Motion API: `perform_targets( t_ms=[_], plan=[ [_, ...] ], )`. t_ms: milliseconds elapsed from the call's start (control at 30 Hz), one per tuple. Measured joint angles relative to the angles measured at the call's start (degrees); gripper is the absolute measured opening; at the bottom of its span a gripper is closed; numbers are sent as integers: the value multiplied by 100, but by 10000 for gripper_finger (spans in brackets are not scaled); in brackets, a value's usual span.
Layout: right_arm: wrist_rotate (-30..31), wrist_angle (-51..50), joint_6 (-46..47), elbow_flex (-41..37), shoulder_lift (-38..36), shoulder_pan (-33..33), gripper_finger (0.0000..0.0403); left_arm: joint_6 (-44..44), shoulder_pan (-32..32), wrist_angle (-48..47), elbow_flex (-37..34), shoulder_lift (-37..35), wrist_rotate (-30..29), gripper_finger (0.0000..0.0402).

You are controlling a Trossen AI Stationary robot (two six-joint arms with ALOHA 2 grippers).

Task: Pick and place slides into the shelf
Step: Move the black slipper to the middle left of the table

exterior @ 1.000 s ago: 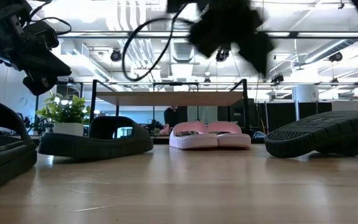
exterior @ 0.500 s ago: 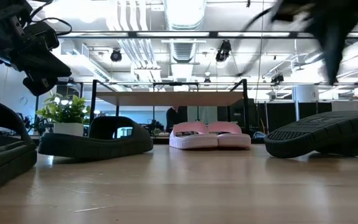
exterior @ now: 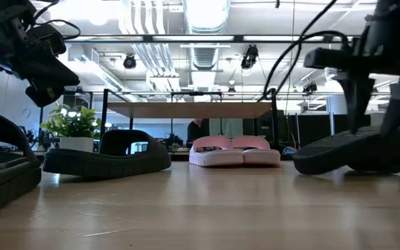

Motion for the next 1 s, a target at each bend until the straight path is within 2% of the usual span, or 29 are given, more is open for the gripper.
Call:
perform_targets(
  t_ms=[167, 267, 400, 600, 700, 767, 867, 1000],
  plan=[
    [-41, 57, -2, -199, 76, -154, 155, 0, 0, -4, 0, 2, 1, 22],
    [241, -9, 0, -224, 51, -183, 154, -4, 0, -8, 0, -1, 2, 22],
    [702, -979, -29, 93, 13, -375, 150, -7, 0, -12, 0, 11, 2, 22],
    [1128, -3298, -46, 790, 5, -902, 148, -10, 0, 0, 0, 43, 2, 22],
    [1908, -3202, -328, 846, -189, -1231, 148, -21, 0, -11, 0, 70, 2, 22],
    [2128, -3039, -480, 822, -323, -1499, 148, -24, 0, 3, 0, 88, 0, 22],
    [1739, -2939, -799, 781, -484, -1815, 148, -146, 0, 0, -2, 107, 0, 22],
    [1107, -2857, -1551, 680, -655, -1922, 148, -162, 0, -3, -2, 122, 3, 22]
  ],
)
